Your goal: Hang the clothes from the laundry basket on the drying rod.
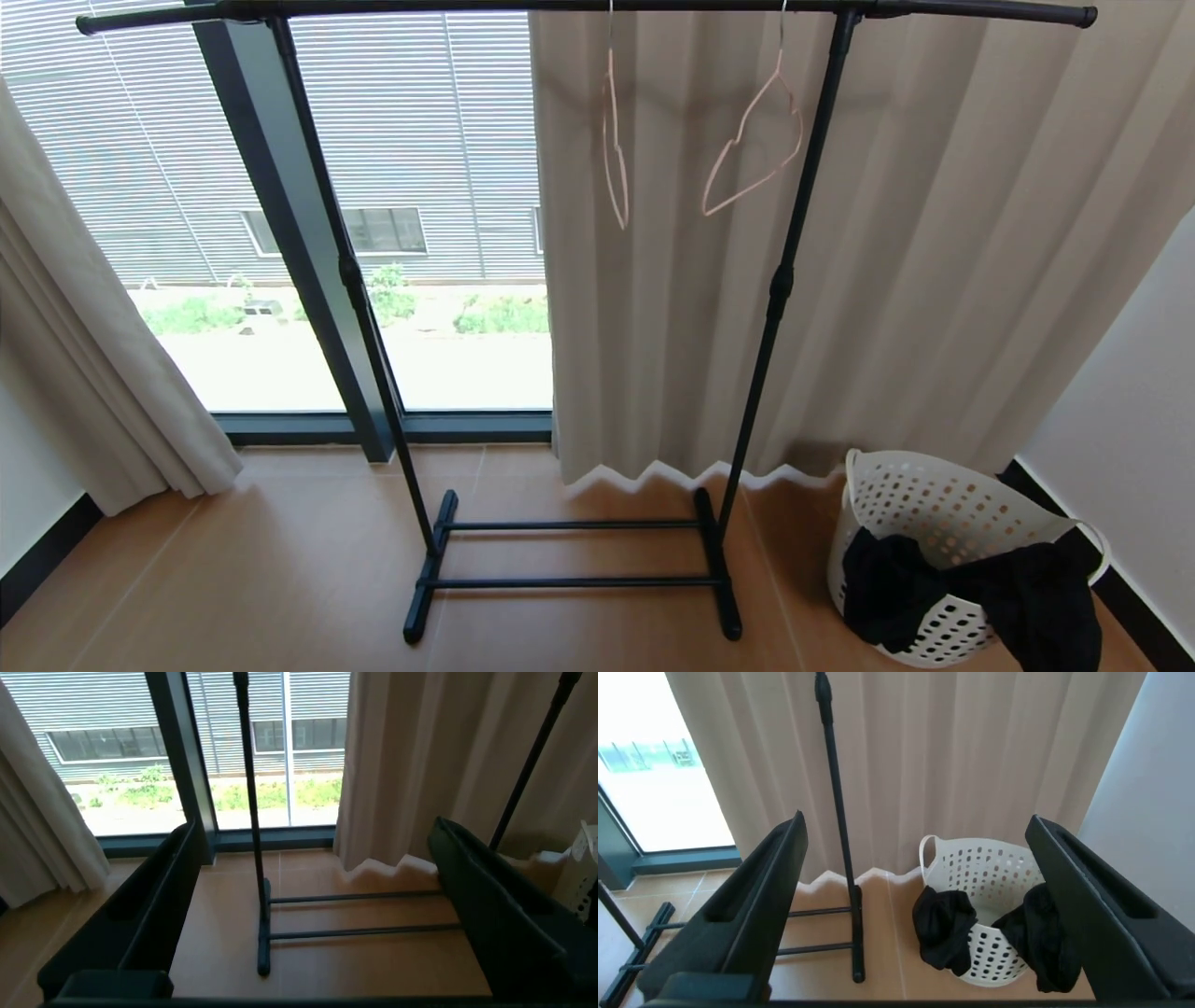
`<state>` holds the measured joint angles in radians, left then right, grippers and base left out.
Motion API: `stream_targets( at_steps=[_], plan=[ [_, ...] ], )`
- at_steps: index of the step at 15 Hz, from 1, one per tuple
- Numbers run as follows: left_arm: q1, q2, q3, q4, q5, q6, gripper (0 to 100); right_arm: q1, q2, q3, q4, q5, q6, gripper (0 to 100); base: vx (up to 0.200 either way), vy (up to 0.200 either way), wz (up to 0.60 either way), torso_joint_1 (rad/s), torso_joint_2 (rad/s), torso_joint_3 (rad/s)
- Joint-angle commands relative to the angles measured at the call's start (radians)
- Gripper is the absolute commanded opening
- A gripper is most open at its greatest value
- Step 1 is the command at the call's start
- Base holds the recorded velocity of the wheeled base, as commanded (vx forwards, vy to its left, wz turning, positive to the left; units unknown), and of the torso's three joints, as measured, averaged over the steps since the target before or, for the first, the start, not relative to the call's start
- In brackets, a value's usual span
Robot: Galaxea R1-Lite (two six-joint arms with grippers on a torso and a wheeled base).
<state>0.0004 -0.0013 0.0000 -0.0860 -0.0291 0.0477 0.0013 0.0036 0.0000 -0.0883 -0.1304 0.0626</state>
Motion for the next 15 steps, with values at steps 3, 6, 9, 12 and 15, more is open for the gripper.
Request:
stream_targets(
  at_steps=[3, 6, 9, 12, 15],
  plan=[
    [0.000, 0.001, 0.000, -0.001, 0.000, 0.000, 100, 0.000, -0.001, 0.000, -0.001, -0.001, 0.000, 100, 0.000, 0.000, 0.00, -0.124, 0.47, 0.343],
    [0.001, 0.001, 0.000, -0.001, -0.002, 0.000, 100, 0.000, -0.001, 0.000, -0.005, -0.001, 0.000, 100, 0.000, 0.000, 0.00, -0.040, 0.19, 0.137],
    [0.001, 0.001, 0.000, -0.001, -0.002, 0.000, 100, 0.002, -0.001, 0.000, -0.005, -0.001, 0.000, 100, 0.000, 0.000, 0.00, 0.000, 0.00, 0.000],
    [0.001, 0.001, 0.000, -0.001, -0.002, 0.000, 100, 0.000, -0.001, 0.000, -0.005, -0.001, 0.000, 100, 0.000, 0.000, 0.00, 0.000, 0.00, 0.000],
    [0.001, 0.001, 0.000, -0.001, -0.002, 0.000, 100, 0.000, -0.001, 0.000, -0.005, -0.001, 0.000, 100, 0.000, 0.000, -0.40, -0.002, 0.00, 0.003]
  ],
)
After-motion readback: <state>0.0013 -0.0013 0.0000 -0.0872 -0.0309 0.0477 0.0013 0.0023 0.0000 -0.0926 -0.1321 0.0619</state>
